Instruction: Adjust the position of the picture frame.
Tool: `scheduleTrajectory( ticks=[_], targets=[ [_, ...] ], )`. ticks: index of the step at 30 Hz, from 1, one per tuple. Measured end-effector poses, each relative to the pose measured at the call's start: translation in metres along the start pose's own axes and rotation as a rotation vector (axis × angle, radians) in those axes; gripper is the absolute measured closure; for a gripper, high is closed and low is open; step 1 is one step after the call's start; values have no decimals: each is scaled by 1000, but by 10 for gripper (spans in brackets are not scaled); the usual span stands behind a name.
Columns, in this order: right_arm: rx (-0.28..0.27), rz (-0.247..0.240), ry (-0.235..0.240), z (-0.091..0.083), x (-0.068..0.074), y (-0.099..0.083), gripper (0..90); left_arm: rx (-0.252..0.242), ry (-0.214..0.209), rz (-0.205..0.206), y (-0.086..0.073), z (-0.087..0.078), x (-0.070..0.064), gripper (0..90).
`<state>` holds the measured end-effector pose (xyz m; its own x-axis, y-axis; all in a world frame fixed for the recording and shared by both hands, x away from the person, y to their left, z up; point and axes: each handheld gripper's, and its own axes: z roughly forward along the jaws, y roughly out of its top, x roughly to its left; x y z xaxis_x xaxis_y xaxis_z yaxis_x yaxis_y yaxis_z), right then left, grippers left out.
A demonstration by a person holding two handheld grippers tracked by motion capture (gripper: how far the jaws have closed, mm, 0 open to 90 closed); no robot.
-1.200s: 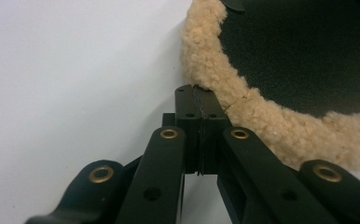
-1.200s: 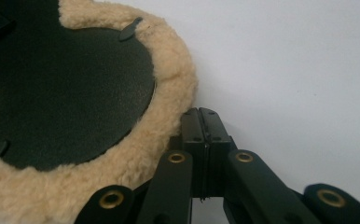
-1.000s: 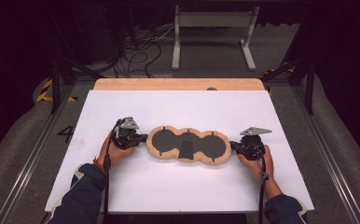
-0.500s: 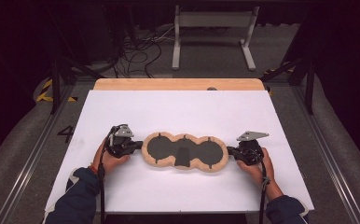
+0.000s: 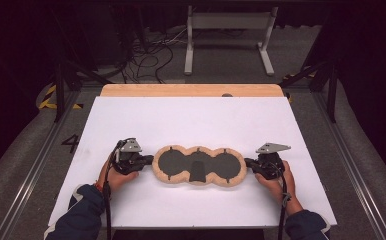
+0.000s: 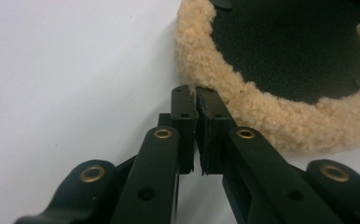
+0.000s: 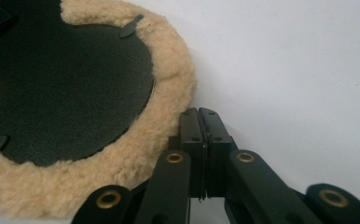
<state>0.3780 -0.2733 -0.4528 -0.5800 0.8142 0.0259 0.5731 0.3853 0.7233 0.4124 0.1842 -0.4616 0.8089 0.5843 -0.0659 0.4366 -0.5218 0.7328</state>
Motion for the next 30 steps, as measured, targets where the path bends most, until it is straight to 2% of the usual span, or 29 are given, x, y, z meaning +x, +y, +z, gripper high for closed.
scheduleTrajectory(
  ticks=[1,3,5,7,8,9,13,16,18,21,22,24,26,29,30],
  targets=[
    [-4,0,2,-1,0,0,878,-11,-2,-9,0,-2,0,840],
    [-24,-8,-12,-5,-1,0,870,-33,17,15,0,-8,-1,830],
    [-31,-7,-17,-7,-2,-1,861,-50,26,11,0,-12,-2,810],
    [-49,-3,-17,-12,-3,-1,853,-82,58,25,-1,-21,-4,793],
    [-58,-4,-19,-15,-2,-2,847,-108,64,11,-3,-26,-4,790],
    [-69,-10,-18,-19,-1,-1,842,-128,79,12,-5,-33,-5,775],
    [-99,-23,7,-29,3,0,798,-157,100,32,-14,-44,-7,713],
    [-118,-18,34,-35,7,3,751,-162,118,41,-21,-51,-11,593],
    [-122,-24,40,-36,12,4,713,-169,125,55,-26,-56,-14,547],
    [-128,-49,46,-37,20,8,630,-187,176,35,-32,-62,-18,424],
    [-131,-49,49,-37,23,9,610,-187,205,27,-35,-65,-19,368],
    [-133,-51,65,-37,31,11,530,-195,209,13,-40,-68,-21,315],
    [-132,-68,86,-38,39,11,506,-190,202,-4,-45,-68,-23,270],
    [-133,-88,108,-40,50,12,473,-156,189,-25,-53,-65,-30,202],
    [-133,-93,115,-41,53,11,473,-141,190,-19,-56,-64,-32,185]
  ],
)
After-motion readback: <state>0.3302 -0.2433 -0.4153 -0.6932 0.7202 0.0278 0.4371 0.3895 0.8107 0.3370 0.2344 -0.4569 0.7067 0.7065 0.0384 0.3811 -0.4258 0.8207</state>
